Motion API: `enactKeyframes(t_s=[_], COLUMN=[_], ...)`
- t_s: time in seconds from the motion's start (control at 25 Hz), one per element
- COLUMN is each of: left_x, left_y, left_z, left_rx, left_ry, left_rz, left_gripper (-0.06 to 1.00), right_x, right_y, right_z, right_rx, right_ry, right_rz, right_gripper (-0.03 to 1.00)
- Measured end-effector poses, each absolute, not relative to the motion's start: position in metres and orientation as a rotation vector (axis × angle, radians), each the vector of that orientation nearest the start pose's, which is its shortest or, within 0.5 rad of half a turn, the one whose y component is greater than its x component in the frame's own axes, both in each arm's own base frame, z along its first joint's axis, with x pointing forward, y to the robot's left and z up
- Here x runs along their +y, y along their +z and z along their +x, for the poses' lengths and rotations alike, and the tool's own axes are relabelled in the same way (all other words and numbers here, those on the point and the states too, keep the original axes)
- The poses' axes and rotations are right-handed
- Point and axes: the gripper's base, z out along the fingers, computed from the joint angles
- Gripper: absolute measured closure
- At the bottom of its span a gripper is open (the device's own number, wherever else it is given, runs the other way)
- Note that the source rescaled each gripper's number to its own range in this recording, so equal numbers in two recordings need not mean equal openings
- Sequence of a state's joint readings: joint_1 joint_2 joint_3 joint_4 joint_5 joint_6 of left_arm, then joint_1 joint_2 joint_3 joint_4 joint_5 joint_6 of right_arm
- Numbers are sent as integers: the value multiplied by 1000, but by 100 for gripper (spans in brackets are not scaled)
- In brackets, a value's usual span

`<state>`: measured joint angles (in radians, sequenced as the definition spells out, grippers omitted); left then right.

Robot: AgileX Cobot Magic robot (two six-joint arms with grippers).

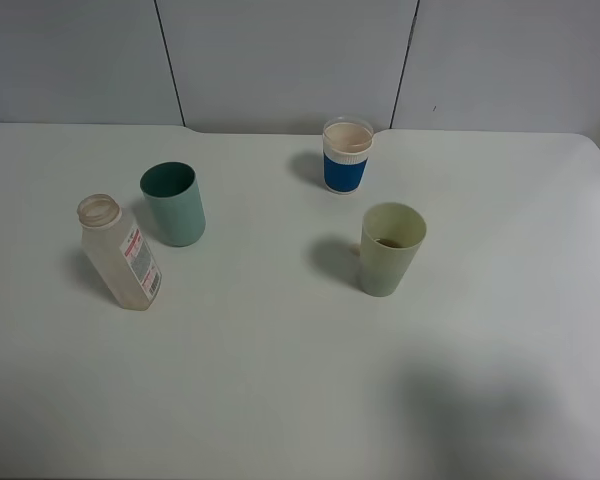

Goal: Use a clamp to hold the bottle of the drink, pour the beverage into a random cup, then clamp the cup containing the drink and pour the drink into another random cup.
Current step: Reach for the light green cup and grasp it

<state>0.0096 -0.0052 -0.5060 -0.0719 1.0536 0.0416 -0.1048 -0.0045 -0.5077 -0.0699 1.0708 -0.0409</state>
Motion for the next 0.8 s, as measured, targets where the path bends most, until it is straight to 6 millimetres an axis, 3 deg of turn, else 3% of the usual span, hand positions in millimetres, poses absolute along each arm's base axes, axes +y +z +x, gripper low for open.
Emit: enactKeyframes(t_s=[0.8], left_x=[-6], left_y=[280], left_z=[-6], left_rx=[2024], left_ry=[-53], left_rz=[36], left_gripper=[-6], right_x=[-5], right_y=[279], right_z=[-8], right_rx=[2044], right_ry=[-175], right_rz=[70], right_gripper=[-3])
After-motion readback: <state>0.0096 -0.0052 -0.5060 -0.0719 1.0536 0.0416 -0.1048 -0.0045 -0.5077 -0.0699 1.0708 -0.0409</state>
